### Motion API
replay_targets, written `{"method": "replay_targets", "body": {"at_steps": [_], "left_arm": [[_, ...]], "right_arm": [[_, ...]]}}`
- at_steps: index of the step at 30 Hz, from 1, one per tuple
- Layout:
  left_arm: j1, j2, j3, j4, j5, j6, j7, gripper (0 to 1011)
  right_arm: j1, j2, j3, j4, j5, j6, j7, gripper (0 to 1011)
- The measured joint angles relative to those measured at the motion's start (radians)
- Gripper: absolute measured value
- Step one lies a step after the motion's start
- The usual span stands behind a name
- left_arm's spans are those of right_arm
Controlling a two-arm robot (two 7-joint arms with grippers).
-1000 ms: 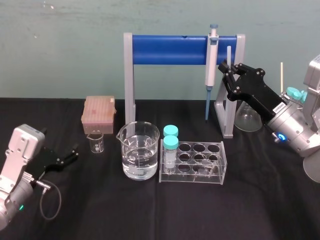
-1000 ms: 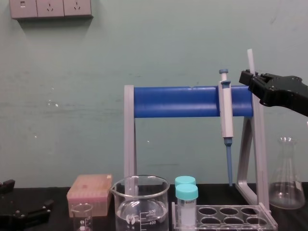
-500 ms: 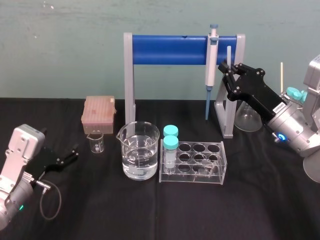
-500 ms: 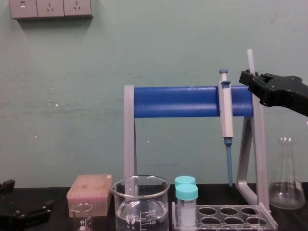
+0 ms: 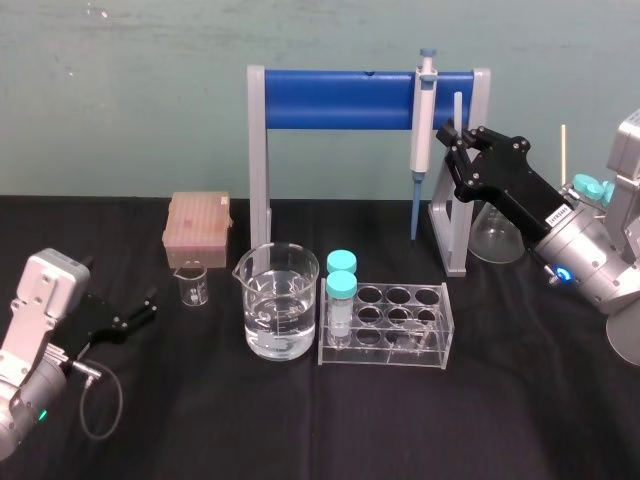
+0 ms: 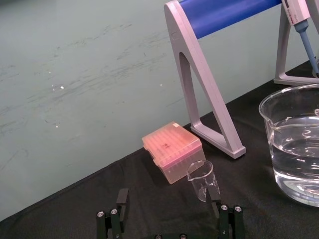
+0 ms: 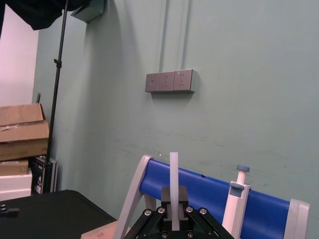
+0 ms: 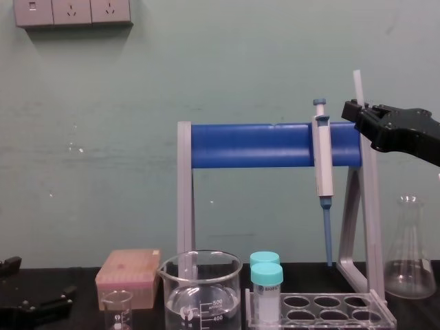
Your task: Pick up the stirring rod with one hand, then place it down.
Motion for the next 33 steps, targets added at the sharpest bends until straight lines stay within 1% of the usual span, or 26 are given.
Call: {"method": "replay_targets", "body": {"at_steps": [3, 9, 10, 13, 17, 25, 33], "left_arm": [[0.0, 0.0, 0.0, 0.0, 0.0, 0.0, 0.0, 1000], [0.0, 0.0, 0.0, 0.0, 0.0, 0.0, 0.0, 1000], [0.0, 0.0, 0.0, 0.0, 0.0, 0.0, 0.0, 1000], [0.0, 0.0, 0.0, 0.0, 0.0, 0.0, 0.0, 1000], [0.0, 0.0, 0.0, 0.0, 0.0, 0.0, 0.0, 1000], [0.0, 0.0, 0.0, 0.0, 0.0, 0.0, 0.0, 1000], [0.0, 0.0, 0.0, 0.0, 0.0, 0.0, 0.0, 1000]], "right_arm": [[-0.001, -0.001, 0.003, 0.0, 0.002, 0.004, 0.005, 68], [-0.026, 0.001, 0.007, -0.026, 0.051, 0.057, 0.048, 67], [-0.033, 0.003, 0.007, -0.033, 0.066, 0.072, 0.059, 67], [-0.048, 0.009, 0.0, -0.052, 0.093, 0.102, 0.079, 67], [-0.063, 0.021, -0.012, -0.07, 0.111, 0.125, 0.09, 67], [-0.075, 0.039, -0.026, -0.085, 0.115, 0.135, 0.084, 68], [-0.088, 0.063, -0.035, -0.1, 0.103, 0.141, 0.067, 67]]}}
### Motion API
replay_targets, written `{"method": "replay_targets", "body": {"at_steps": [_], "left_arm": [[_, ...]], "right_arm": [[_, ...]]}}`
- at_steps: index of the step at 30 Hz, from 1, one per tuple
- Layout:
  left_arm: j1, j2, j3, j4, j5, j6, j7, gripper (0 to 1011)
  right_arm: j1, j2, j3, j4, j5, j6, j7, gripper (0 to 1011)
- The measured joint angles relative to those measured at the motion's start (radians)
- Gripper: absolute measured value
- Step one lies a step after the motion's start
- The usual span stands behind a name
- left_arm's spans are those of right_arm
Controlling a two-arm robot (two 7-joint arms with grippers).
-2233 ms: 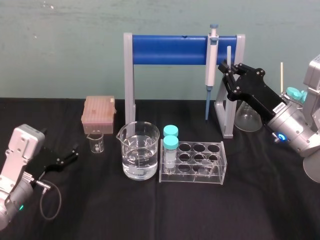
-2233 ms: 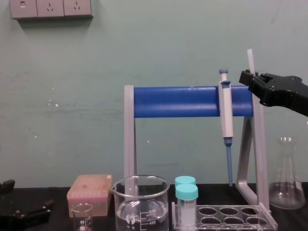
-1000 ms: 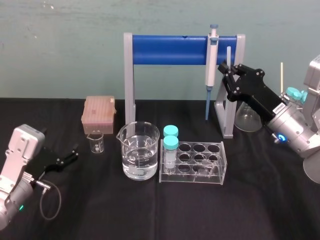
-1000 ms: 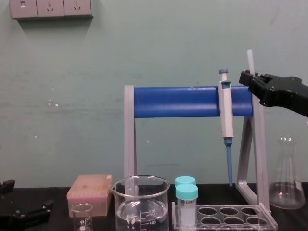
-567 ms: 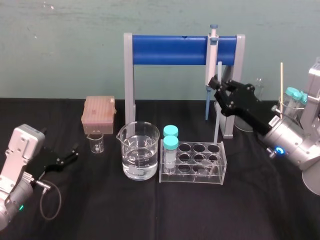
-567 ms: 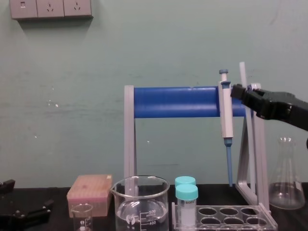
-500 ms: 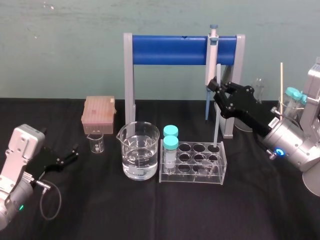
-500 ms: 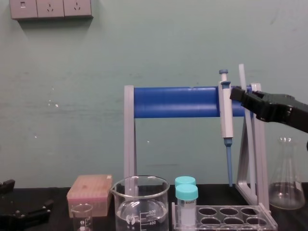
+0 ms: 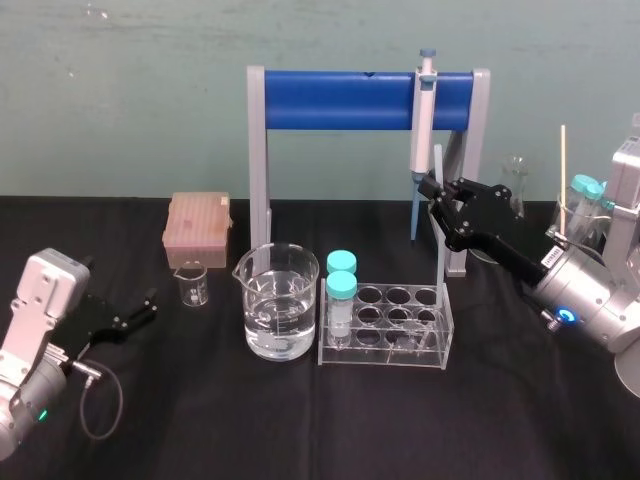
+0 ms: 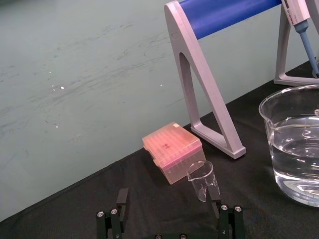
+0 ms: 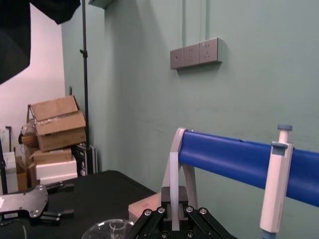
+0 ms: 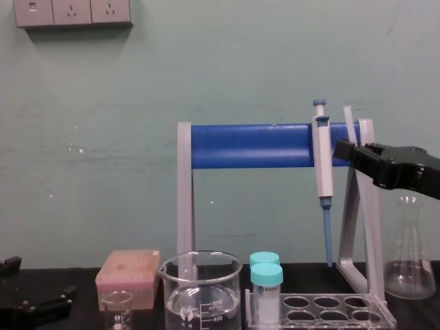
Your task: Pick up the stirring rod with one hand, then place it down.
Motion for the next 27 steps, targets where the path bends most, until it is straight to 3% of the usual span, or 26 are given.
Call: {"method": "replay_targets", "body": {"at_steps": [15, 27], "left_arm": [[0.0, 0.0, 0.0, 0.0, 0.0, 0.0, 0.0, 1000], [0.0, 0.0, 0.0, 0.0, 0.0, 0.0, 0.0, 1000]], "right_arm": [[0.024, -0.001, -0.019, 0.059, -0.021, -0.003, 0.004, 67], [0.063, -0.03, -0.031, 0.149, -0.02, -0.032, 0.045, 67]]}}
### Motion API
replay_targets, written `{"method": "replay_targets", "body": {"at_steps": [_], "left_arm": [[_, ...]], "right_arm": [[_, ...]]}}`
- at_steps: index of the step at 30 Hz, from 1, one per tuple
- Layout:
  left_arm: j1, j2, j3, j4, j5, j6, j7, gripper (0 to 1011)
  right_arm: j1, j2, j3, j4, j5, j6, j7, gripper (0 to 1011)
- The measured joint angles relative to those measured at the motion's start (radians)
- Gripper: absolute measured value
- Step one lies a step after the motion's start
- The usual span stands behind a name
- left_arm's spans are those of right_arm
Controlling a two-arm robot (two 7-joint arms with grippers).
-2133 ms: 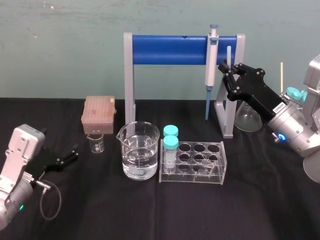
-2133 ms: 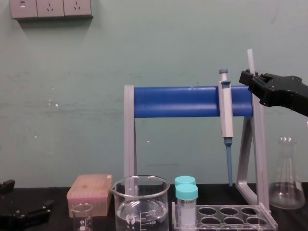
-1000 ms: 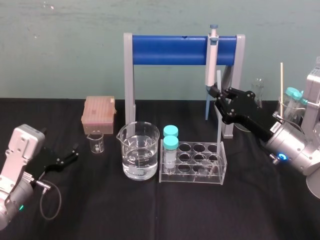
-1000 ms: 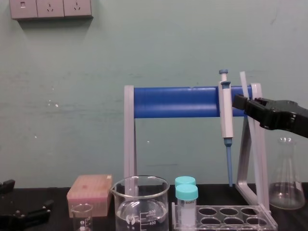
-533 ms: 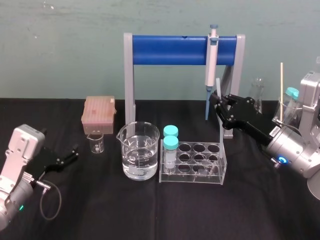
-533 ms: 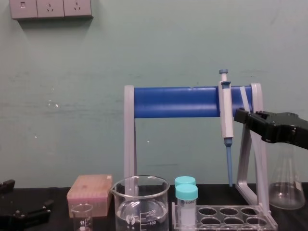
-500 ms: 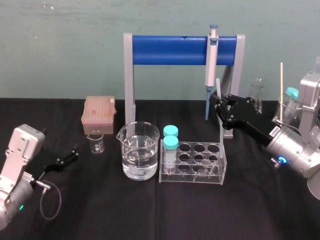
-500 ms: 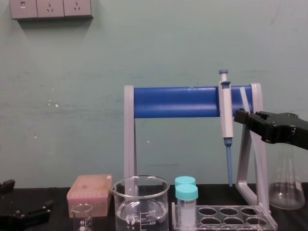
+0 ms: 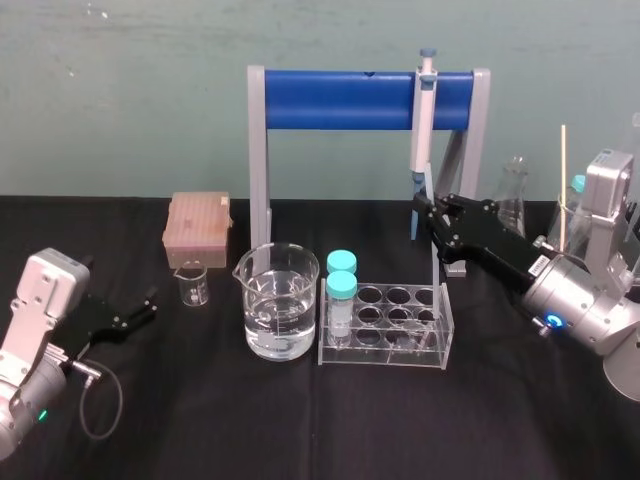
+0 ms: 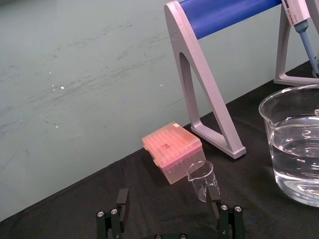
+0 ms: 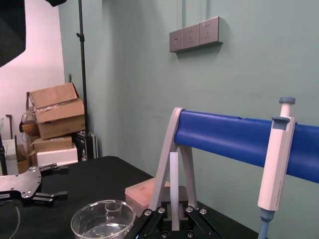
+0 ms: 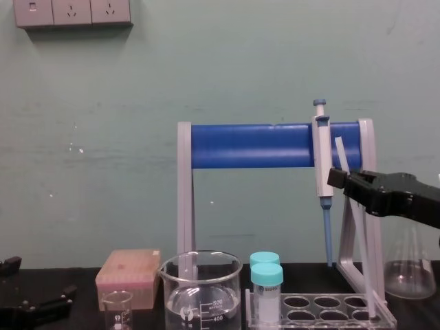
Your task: Pick up the stirring rod with one hand, then place it down.
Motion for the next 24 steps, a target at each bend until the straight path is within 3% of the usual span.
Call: {"method": "replay_targets", "body": {"at_steps": [14, 24], "left_arm": [[0.0, 0.0, 0.0, 0.0, 0.0, 0.0, 0.0, 1000], [0.0, 0.0, 0.0, 0.0, 0.0, 0.0, 0.0, 1000]], "right_arm": [[0.05, -0.045, -0.018, 0.147, 0.02, 0.0, 0.058, 67], [0.066, -0.057, -0.032, 0.198, 0.012, 0.006, 0.08, 67]]}}
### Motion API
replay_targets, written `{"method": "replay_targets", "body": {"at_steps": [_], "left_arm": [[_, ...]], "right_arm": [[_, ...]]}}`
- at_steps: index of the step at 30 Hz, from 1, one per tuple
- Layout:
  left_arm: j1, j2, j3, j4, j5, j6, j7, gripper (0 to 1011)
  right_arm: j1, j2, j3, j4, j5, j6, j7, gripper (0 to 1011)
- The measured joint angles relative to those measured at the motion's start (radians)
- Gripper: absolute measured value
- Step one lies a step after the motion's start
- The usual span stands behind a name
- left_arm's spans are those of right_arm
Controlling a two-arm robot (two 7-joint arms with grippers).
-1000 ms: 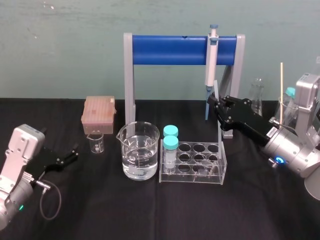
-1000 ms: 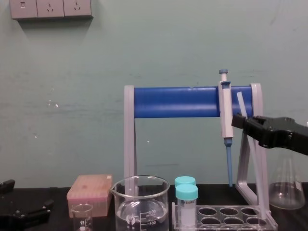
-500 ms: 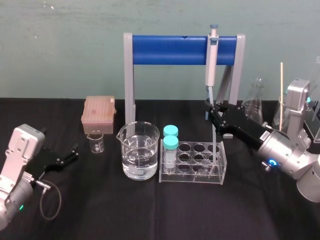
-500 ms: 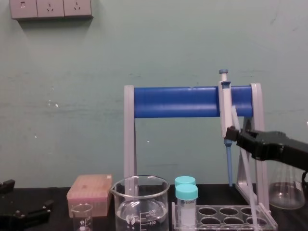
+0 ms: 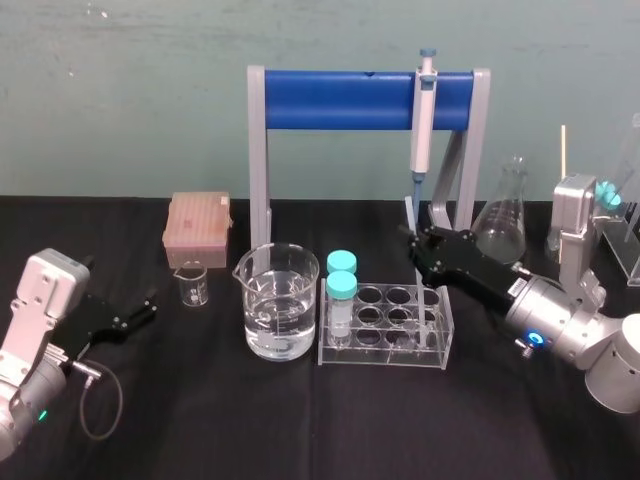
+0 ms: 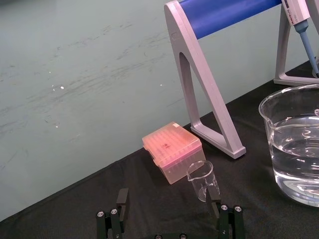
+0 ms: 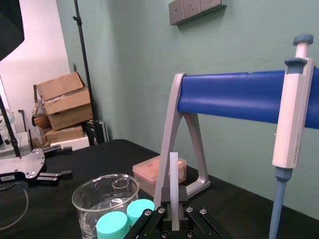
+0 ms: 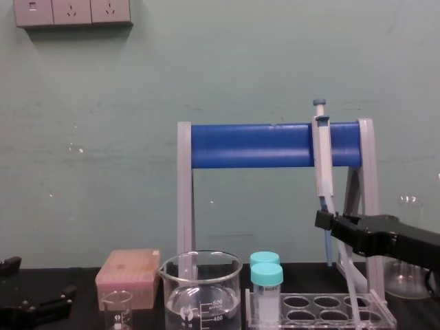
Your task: Pick up the stirring rod with one hand, then place it down.
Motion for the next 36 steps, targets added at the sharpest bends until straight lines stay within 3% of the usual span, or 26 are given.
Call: {"method": "replay_targets", "body": {"at_steps": [24, 26, 36], "left_arm": [[0.0, 0.0, 0.0, 0.0, 0.0, 0.0, 0.0, 1000], [0.0, 0.0, 0.0, 0.0, 0.0, 0.0, 0.0, 1000], [0.0, 0.0, 0.0, 0.0, 0.0, 0.0, 0.0, 1000]], "right_arm": [[0.012, -0.005, -0.01, 0.028, -0.019, -0.002, 0.006, 70], [0.012, -0.005, -0.009, 0.028, -0.019, -0.002, 0.006, 94], [0.011, -0.005, -0.008, 0.027, -0.017, -0.002, 0.006, 414]]}}
